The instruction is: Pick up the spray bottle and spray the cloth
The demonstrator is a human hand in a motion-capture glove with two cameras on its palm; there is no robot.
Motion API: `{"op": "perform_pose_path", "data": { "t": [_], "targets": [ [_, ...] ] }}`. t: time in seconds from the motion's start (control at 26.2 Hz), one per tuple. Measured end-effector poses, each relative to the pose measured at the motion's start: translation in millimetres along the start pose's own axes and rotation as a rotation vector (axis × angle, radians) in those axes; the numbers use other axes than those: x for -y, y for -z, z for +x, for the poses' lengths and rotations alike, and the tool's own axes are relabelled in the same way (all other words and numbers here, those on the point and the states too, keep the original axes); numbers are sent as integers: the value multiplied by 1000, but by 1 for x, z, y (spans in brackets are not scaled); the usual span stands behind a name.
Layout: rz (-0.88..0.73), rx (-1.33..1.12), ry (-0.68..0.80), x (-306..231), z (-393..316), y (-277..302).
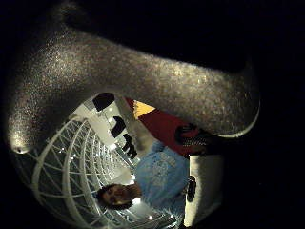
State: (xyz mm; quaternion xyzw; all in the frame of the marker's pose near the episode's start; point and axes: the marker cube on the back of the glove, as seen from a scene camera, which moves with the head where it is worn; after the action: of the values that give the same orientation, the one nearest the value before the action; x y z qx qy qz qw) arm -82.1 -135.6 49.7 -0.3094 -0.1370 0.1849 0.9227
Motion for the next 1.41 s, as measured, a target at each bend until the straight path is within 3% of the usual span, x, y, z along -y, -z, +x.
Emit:
{"op": "perform_pose_path", "data": {
  "t": [0.53, 1.41],
  "targets": [
    [-69, -49, -33, 1, 1, -7],
    [-50, -71, 1, -1, -8, -11]
  ]
}}
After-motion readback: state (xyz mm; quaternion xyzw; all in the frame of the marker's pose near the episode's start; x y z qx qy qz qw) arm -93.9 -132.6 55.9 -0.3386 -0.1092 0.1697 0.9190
